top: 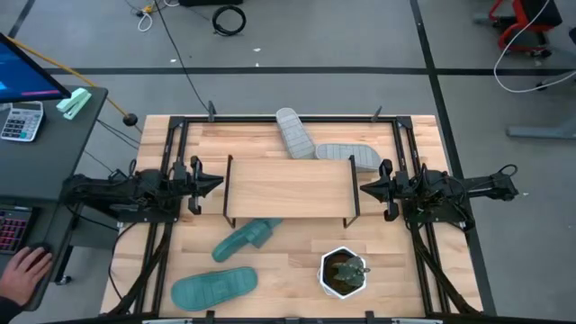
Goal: Pick and place slides into the shelf
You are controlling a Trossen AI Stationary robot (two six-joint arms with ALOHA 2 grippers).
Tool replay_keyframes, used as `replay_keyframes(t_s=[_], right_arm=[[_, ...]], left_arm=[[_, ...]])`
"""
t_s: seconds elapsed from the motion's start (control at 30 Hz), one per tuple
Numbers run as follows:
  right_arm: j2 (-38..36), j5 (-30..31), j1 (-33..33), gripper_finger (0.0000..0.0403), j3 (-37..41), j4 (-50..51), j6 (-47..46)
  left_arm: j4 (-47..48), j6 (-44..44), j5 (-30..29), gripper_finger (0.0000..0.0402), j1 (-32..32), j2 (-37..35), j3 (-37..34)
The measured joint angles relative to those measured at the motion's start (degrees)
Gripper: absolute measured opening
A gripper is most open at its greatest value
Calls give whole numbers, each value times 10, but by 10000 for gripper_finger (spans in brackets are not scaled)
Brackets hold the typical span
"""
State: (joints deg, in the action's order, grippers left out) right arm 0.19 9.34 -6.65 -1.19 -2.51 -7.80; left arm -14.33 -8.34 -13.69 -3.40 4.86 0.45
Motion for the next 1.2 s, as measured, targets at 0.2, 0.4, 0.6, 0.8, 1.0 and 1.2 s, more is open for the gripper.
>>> replay_keyframes(t_s=[0.2,0.4,0.6,0.8,1.0,1.2], right_arm=[[0,0,0,18,0,0,0],[0,0,0,18,0,0,0],[0,0,0,18,0,0,0],[0,0,0,18,0,0,0],[0,0,0,18,0,0,0],[0,0,0,18,0,0,0]], left_arm=[[0,0,0,40,0,0,0],[0,0,0,36,0,0,0],[0,0,0,28,0,0,0],[0,0,0,35,0,0,0],[0,0,0,40,0,0,0],[0,0,0,31,0,0,0]])
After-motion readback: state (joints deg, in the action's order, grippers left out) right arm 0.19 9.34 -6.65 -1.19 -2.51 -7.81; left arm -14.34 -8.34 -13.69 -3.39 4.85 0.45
